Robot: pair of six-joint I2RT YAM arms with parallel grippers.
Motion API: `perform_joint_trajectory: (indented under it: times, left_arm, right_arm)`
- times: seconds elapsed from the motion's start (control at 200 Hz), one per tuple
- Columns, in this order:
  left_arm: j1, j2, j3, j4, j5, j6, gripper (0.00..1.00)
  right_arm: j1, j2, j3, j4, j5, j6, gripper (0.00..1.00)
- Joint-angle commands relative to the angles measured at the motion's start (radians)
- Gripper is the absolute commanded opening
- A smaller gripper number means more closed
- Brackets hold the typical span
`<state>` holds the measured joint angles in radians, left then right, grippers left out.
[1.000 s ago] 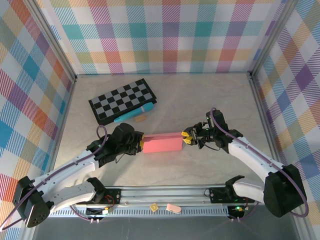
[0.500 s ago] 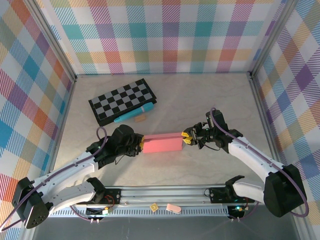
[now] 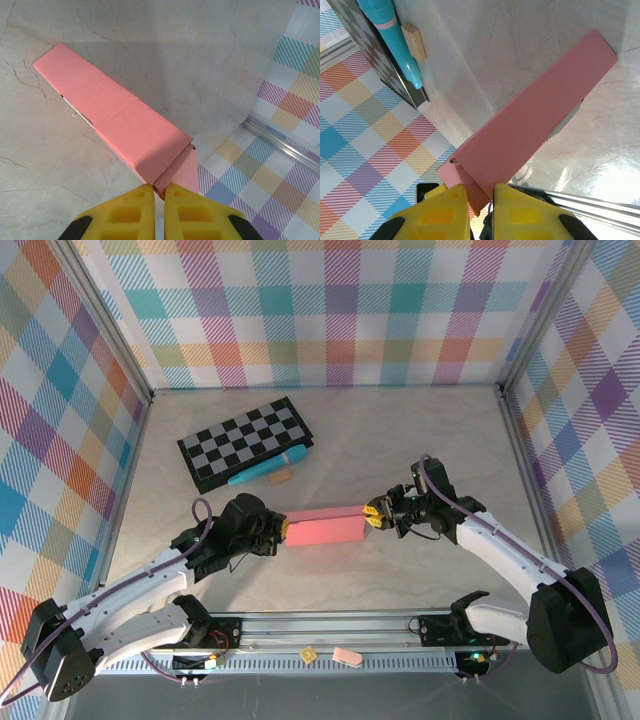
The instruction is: Fold the paper box
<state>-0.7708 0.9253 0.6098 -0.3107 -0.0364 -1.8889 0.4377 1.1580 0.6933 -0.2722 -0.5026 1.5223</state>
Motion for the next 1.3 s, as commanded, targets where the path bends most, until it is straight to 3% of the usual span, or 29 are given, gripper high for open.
perform_joint_trajectory:
  times: [0.0,0.18,0.33,0.46,0.8,1.14,1.295]
  left_arm:
    - [-0.008,0.015,-0.045,-0.106,0.000,-0.015,0.07]
    - [-0.010,0.020,-0.048,-0.106,0.005,-0.018,0.06]
    - [-0.014,0.020,-0.055,-0.107,0.007,-0.022,0.05]
    - [-0.016,0.019,-0.058,-0.108,0.009,-0.021,0.05]
    - [-0.019,0.017,-0.064,-0.108,0.009,-0.025,0.05]
    - [-0.023,0.002,-0.068,-0.114,0.007,-0.026,0.06]
    - [-0.023,-0.007,-0.058,-0.113,0.002,-0.021,0.12]
  right_arm:
    - [-0.002,0.033,-0.005,-0.136,0.042,-0.021,0.14]
    - [-0.002,0.047,-0.001,-0.216,0.036,-0.046,0.10]
    - [-0.002,0.075,0.015,-0.328,0.028,-0.078,0.13]
    - [-0.002,0.082,0.044,-0.382,0.037,-0.104,0.25]
    - [0.002,0.120,0.071,-0.455,0.049,-0.150,0.18]
    - [0.003,0.166,0.104,-0.572,0.066,-0.208,0.22]
    - [0.003,0.141,0.189,-0.619,0.111,-0.216,0.29]
